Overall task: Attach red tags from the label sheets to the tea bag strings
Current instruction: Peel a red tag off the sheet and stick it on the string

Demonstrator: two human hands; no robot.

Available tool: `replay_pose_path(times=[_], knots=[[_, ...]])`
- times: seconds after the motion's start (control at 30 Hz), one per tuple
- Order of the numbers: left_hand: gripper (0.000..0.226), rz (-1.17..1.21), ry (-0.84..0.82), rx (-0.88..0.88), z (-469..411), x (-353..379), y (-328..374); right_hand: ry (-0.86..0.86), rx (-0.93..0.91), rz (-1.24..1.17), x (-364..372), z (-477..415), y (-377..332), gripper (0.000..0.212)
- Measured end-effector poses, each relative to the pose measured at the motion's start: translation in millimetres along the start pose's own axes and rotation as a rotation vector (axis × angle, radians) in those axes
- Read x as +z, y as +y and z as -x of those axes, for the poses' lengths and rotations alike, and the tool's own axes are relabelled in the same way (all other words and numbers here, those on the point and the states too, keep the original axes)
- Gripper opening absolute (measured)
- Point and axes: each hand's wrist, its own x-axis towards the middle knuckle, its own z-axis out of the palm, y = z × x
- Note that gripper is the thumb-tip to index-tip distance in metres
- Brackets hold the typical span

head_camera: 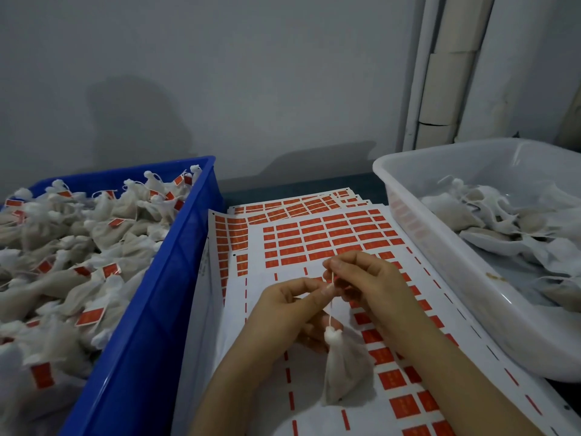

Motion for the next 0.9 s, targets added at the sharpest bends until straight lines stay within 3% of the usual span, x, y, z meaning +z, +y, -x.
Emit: replay_pose_path(times=[0.13, 0.2, 0.4, 0.5, 0.9], knots=[[0.011, -0.001, 0.025, 0.005, 0, -2, -1, 0.04, -0.013, 0.092, 3, -3, 7, 0.009], [0.018, -0.019, 0.059, 0.001, -2, -6, -3, 0.097, -0.013, 0.285, 5, -8, 16, 0.008], [0.028, -0.097, -0.024, -0.071, -2, -8, -5, -0.003, 0.054, 0.854, 25, -27, 29, 0.049], [0.023, -0.099, -0.027, -0.08, -3, -7, -5, -0.004, 0.012, 1.082, 32, -27, 38, 0.055], [0.028, -0.082, -0.046, -0.077, -1, -5, -5, 0.048, -0.108, 1.134, 35, -23, 45, 0.041]])
